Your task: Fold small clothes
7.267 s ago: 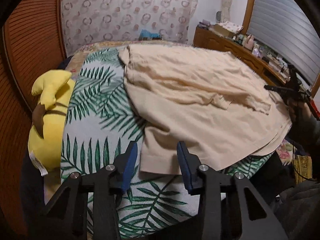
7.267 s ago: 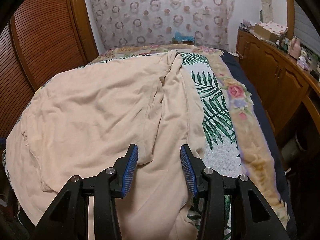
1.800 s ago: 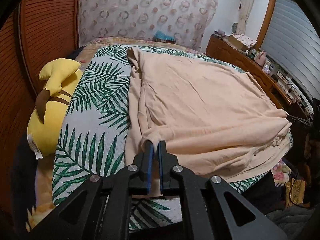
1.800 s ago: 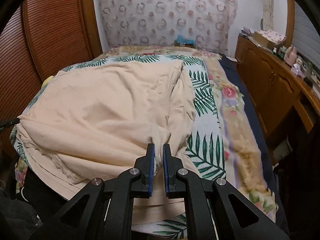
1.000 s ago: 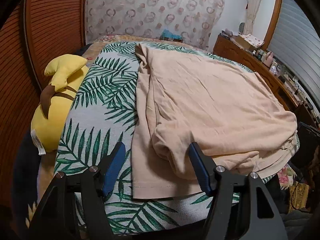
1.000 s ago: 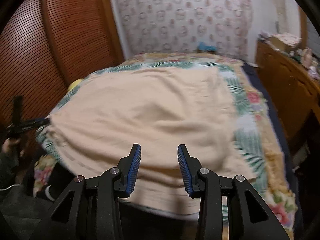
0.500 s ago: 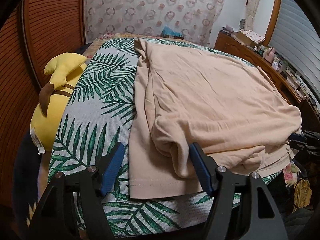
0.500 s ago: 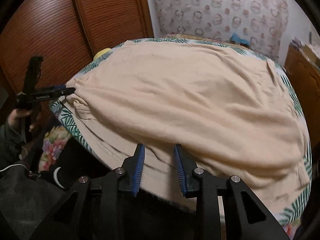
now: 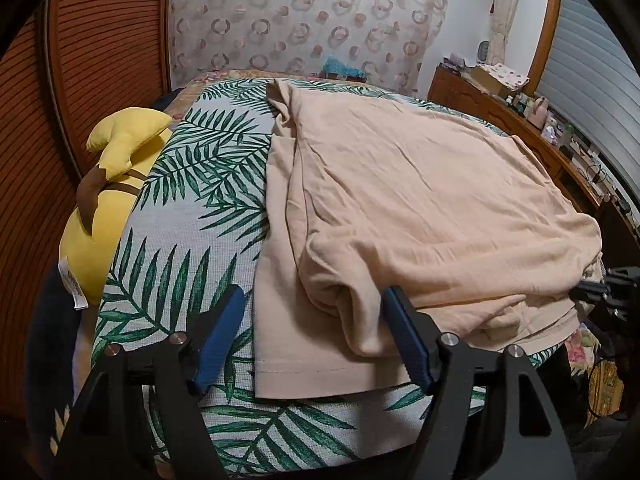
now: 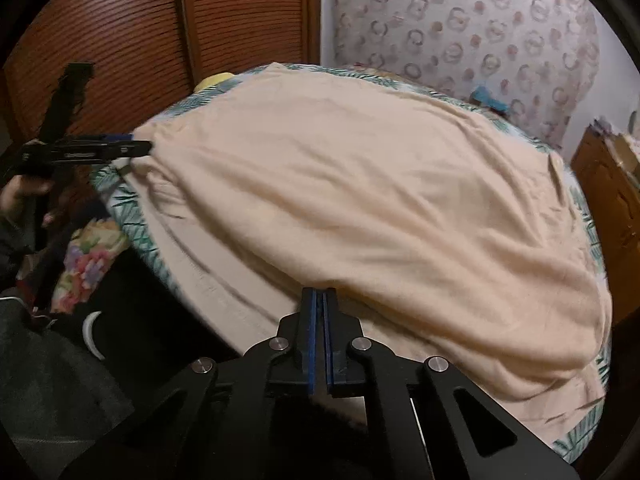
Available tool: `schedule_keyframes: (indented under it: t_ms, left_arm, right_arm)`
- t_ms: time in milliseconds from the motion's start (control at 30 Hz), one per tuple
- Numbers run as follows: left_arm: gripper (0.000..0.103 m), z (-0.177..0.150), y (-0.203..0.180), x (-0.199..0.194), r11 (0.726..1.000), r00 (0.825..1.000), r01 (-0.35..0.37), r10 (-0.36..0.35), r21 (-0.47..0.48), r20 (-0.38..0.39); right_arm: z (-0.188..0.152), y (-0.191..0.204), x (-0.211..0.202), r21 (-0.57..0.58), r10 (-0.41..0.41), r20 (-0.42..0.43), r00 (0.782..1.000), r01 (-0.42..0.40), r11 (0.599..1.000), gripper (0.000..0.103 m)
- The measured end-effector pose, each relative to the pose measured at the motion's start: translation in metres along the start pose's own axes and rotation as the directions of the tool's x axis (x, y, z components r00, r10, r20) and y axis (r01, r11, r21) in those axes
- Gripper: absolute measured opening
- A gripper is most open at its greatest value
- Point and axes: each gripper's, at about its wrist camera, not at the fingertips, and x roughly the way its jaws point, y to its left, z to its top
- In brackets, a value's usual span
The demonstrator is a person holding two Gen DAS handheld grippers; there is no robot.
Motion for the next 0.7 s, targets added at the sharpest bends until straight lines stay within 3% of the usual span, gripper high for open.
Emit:
schedule_keyframes:
  t_ms: [267, 467, 633, 700]
  left_arm:
    - [0.073, 0.0, 0.0, -0.001, 1.0, 1.0, 0.007, -0.007, -0.007, 0.001]
    - [0.073, -0.001, -0.001, 0.0, 1.0, 1.0, -0.001, 0.001, -0.008, 0.008]
    - [0.073, 0.0, 0.0, -0.001, 1.0, 1.0, 0.001, -0.001, -0.017, 0.005]
    - [0.073, 0.0, 0.0, -0.001, 1.0, 1.0, 0.014, -0.013, -0.028, 0.004]
  right_arm:
    - [-0.014, 0.004, -0.037, 0.052, 0.144, 0.038, 0.989, -0.146, 0.988, 0.002]
    - [-0.012, -0.002, -0.047, 0.071, 0.128, 0.061, 0.99, -0.132, 0.989, 0.002]
    - [-0.002, 0.006, -0.047, 0.058, 0.116, 0.091, 0.989, -0.122, 0.991, 0.012]
    - [-0.001, 0.007, -0.048, 0.061, 0.109, 0.105, 0.989, -0.116, 0.991, 0.027]
